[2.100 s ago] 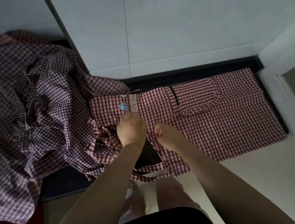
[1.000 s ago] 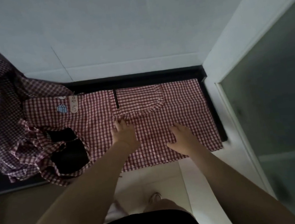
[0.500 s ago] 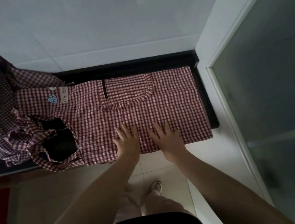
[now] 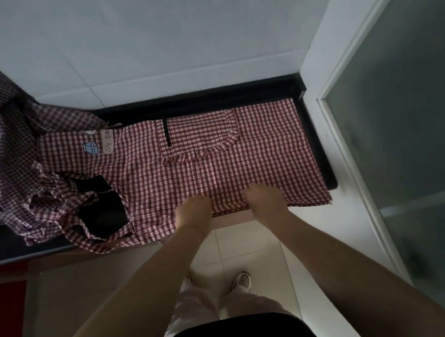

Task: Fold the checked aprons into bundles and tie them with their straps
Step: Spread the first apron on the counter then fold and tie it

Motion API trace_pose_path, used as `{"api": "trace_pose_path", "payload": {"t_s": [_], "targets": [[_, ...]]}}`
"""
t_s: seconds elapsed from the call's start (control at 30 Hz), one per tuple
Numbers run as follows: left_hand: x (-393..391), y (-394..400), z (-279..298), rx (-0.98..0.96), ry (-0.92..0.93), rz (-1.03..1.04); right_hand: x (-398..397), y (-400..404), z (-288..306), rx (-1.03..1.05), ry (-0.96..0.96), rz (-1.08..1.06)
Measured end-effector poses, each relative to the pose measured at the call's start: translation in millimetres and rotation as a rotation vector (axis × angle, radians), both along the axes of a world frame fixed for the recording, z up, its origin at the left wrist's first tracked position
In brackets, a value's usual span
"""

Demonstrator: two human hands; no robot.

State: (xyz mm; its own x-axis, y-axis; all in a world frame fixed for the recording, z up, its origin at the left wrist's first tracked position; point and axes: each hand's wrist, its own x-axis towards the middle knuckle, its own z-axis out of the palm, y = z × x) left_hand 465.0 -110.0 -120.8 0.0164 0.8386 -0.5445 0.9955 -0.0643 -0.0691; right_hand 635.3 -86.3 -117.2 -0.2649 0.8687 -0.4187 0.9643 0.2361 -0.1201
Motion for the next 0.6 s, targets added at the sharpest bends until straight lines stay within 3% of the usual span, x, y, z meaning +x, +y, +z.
{"api": "trace_pose_path", "payload": {"t_s": [0.1, 0.17, 0.3, 0.4, 0.5, 0.6], "targets": [[-18, 21, 27, -0.13, 0.121, 0.064, 3, 26, 23, -0.114, -0.017, -0.209], [-32, 31, 46, -0.089, 0.109, 0.154, 7, 39, 41, -0.122, -0.047, -0.246], [-62, 44, 64, 0.029, -0.06, 0.486, 13, 65, 74, -0.065, -0.084, -0.251], [-74, 53, 70, -0.016, -0.275, 0.619, 21, 81, 79, -0.093, -0.019, -0.247], [-79, 60, 76, -0.154, -0.346, 0.609, 25, 96, 83, -0.123, -0.029, -0.207], [-88, 75, 89, -0.402, -0.355, 0.614, 20, 111, 90, -0.315, -0.127, -0.225]]}}
